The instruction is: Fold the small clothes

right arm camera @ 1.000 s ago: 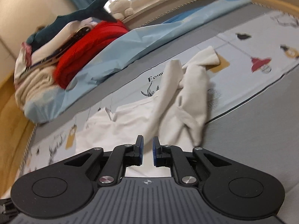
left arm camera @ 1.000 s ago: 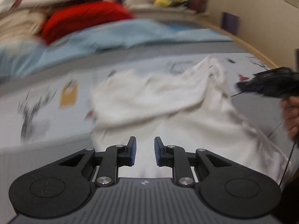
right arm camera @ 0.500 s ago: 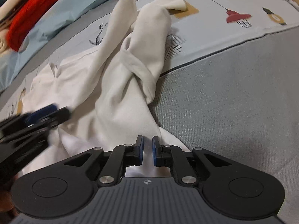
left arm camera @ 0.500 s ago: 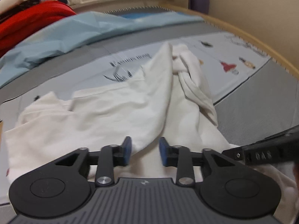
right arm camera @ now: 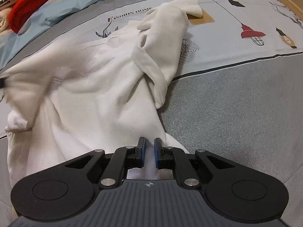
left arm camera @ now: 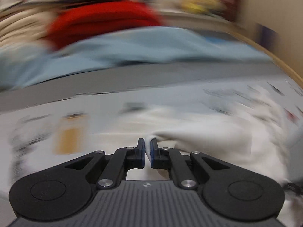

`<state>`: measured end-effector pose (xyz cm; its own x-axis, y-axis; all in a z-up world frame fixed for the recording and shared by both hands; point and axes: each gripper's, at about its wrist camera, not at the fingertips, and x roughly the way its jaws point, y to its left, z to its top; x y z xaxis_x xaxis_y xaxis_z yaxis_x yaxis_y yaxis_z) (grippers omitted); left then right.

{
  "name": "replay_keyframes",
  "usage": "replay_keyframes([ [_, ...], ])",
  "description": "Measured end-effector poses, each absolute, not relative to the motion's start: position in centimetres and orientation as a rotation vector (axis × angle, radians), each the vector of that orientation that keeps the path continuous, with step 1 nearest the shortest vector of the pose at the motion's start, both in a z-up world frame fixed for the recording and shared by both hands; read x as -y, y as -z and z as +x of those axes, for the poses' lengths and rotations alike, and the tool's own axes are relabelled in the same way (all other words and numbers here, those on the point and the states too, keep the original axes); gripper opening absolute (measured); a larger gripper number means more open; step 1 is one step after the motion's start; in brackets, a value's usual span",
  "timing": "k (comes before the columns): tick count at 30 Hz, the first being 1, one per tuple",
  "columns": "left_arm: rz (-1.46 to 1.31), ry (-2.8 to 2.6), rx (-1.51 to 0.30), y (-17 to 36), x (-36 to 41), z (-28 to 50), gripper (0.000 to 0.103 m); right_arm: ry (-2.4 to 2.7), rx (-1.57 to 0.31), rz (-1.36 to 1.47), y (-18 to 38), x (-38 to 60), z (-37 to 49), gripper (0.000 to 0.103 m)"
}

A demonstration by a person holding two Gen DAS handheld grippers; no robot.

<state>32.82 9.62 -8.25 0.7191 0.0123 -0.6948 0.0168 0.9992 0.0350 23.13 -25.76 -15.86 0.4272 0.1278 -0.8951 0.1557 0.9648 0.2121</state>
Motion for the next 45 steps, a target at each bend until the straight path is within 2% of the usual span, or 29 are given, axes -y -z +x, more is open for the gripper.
replay_keyframes([
  [6,-0.31,-0.707,-0.939,10.0,-33.7,27.1,0.007,0.012,-1.139,0.26,15.8,25.6,23.2,0.01],
  [10,-0.476,-0.773,-0.912,10.1,-40.2,23.5,0.008,0.018,-1.144,0.245,15.7,25.4,23.4,0.01],
  [12,-0.528,-0.68,-0.878,10.0,-40.7,23.3,0.017,0.03,-1.146,0.238,15.7,25.2,23.5,0.01],
  [15,-0.585,-0.529,-0.843,11.1,-40.3,24.3,0.025,0.044,-1.147,0.218,15.6,24.8,23.5,0.01],
  [23,-0.462,-0.464,-0.823,16.1,-39.3,28.1,0.025,0.038,-1.156,0.189,15.5,24.7,23.5,0.01],
  [30,-0.406,-0.429,-0.688,16.2,-39.2,30.2,0.025,0.042,-1.167,0.166,15.6,24.3,23.8,0.01],
  [34,-0.371,-0.433,-0.727,17.4,-38.8,31.9,0.025,0.053,-1.169,0.138,15.6,23.7,23.9,0.01],
  [38,-0.332,-0.415,-0.758,18.7,-38.7,32.7,0.034,0.055,-1.172,0.136,15.7,23.8,24.1,0.01],
  [40,-0.287,-0.407,-0.768,18.8,-38.7,32.9,0.032,0.055,-1.173,0.138,15.7,23.8,24.2,0.01],
  [41,-0.285,-0.408,-0.774,18.8,-38.8,32.9,0.024,0.055,-1.173,0.138,15.7,23.8,24.2,0.01],
  [42,-0.29,-0.419,-0.776,18.8,-39.2,32.8,0.006,0.055,-1.173,0.136,15.7,23.8,24.1,0.01],
  [45,-0.337,-0.486,-0.75,18.5,-40.8,31.9,0.003,0.057,-1.172,0.132,15.7,23.7,24.1,0.01],
])
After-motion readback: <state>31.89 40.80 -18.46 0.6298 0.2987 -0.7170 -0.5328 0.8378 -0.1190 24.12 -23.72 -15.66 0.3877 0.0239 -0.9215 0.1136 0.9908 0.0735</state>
